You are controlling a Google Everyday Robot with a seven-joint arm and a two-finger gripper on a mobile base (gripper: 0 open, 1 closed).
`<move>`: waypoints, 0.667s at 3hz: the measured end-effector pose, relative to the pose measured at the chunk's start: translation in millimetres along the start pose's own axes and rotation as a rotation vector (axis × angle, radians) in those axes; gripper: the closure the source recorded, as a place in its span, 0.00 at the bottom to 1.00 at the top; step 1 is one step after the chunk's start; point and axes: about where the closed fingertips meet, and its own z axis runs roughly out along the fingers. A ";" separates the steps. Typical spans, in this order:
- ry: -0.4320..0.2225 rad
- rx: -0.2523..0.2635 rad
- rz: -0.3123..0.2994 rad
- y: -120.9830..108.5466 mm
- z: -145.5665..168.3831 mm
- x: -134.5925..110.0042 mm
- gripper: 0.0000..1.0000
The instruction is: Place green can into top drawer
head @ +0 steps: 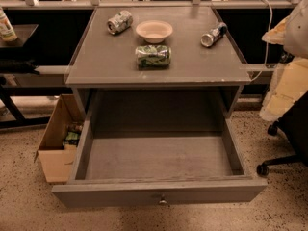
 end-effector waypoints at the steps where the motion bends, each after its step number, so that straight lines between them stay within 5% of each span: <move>1: -0.080 0.006 -0.007 -32.0 22.7 -22.2 0.00; 2: -0.181 -0.001 -0.031 -69.0 58.5 -54.8 0.00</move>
Offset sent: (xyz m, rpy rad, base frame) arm 0.1591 0.0725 -0.0372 0.2639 -0.0869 0.1396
